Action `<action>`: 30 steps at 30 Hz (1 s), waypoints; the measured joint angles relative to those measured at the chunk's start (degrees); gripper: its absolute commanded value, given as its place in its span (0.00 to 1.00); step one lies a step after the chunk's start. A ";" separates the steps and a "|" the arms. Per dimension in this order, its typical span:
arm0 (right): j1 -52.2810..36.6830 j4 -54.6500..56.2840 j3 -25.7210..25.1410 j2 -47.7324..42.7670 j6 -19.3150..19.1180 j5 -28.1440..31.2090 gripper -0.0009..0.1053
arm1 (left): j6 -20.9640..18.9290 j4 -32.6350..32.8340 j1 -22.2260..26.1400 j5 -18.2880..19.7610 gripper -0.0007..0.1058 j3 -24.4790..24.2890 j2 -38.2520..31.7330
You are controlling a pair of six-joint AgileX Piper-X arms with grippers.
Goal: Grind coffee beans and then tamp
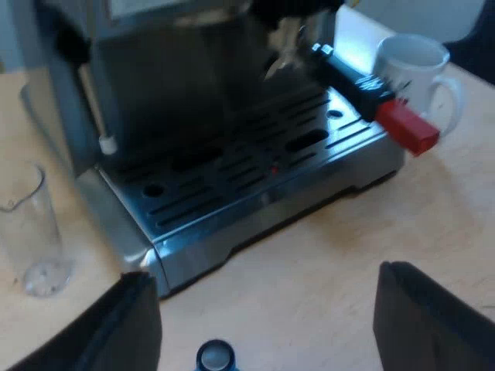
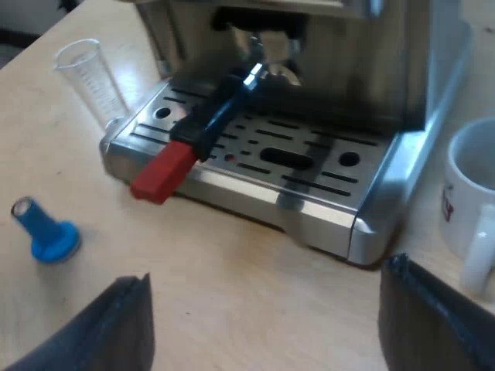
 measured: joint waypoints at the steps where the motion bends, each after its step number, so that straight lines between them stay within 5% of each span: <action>1: 0.95 0.00 -0.27 0.46 -0.82 0.02 0.60 | 0.00 -0.07 -0.32 0.00 0.57 0.00 0.03; 10: 16.53 -0.08 -1.87 6.62 -2.69 0.44 0.60 | 3.80 -10.49 -10.82 1.51 0.57 1.09 7.73; 16: 25.46 -2.59 -1.87 10.48 -2.69 4.79 0.60 | 3.88 -18.39 -11.32 6.95 0.57 4.57 11.01; 22: 35.10 -5.59 -1.67 14.55 -2.69 11.78 0.60 | 3.88 -20.88 -11.32 7.51 0.57 7.81 11.36; 30: 44.71 -13.56 3.38 17.67 3.75 20.98 0.60 | 3.88 -20.95 -11.32 7.59 0.57 10.21 11.36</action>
